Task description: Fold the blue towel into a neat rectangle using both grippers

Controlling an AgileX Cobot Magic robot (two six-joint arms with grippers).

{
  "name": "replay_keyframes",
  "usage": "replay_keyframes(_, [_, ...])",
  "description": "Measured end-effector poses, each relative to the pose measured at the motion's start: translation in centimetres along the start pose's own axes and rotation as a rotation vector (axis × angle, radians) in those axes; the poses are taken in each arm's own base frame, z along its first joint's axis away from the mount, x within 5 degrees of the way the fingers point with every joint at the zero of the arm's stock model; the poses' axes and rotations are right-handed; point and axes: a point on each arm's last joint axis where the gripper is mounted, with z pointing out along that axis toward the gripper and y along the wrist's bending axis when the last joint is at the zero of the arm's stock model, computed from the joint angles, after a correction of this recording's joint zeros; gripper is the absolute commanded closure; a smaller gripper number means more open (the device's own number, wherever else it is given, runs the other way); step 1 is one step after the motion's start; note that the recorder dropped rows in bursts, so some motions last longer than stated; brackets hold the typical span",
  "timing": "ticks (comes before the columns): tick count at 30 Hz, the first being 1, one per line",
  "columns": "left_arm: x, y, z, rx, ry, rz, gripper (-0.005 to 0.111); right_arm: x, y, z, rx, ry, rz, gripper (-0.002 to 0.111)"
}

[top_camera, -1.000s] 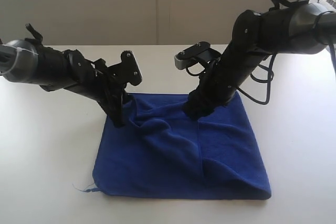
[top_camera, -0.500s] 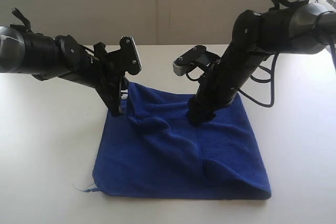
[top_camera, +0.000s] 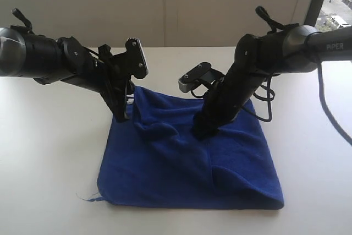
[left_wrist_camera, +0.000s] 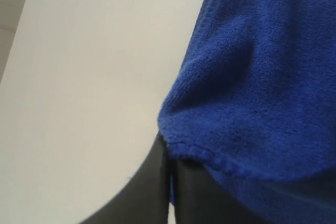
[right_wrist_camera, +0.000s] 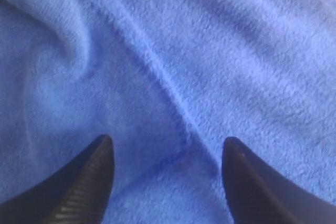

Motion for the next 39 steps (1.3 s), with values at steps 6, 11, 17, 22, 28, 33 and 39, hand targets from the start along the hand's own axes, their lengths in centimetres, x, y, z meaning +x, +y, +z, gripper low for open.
replay_keyframes(6, [0.0, -0.1, 0.0, 0.007, 0.001, 0.001, 0.107, -0.6, -0.2, 0.1, 0.017, -0.07, 0.01, 0.06])
replay_keyframes(11, [0.0, -0.1, 0.0, 0.007, 0.001, 0.001, 0.107, -0.8, -0.1, 0.1, 0.004, -0.085, 0.024, 0.074])
replay_keyframes(17, [0.0, -0.1, 0.0, 0.007, 0.001, 0.001, 0.107, -0.8, 0.0, 0.1, -0.001, -0.089, 0.032, 0.075])
replay_keyframes(22, [0.0, -0.1, 0.0, 0.007, 0.001, 0.001, 0.107, -0.6, -0.1, 0.6, -0.007, -0.078, 0.037, 0.075])
replay_keyframes(28, [0.0, -0.1, 0.0, 0.007, 0.001, 0.001, 0.107, -0.2, 0.0, 1.6, -0.024, -0.048, 0.042, 0.075])
replay_keyframes(33, [0.0, -0.1, 0.0, 0.007, 0.001, 0.001, 0.107, -0.2, 0.0, 1.6, -0.024, -0.048, 0.042, 0.075])
replay_keyframes(39, [0.0, -0.1, 0.0, 0.007, 0.001, 0.001, 0.107, -0.3, 0.0, 1.3, -0.022, -0.053, 0.04, 0.091])
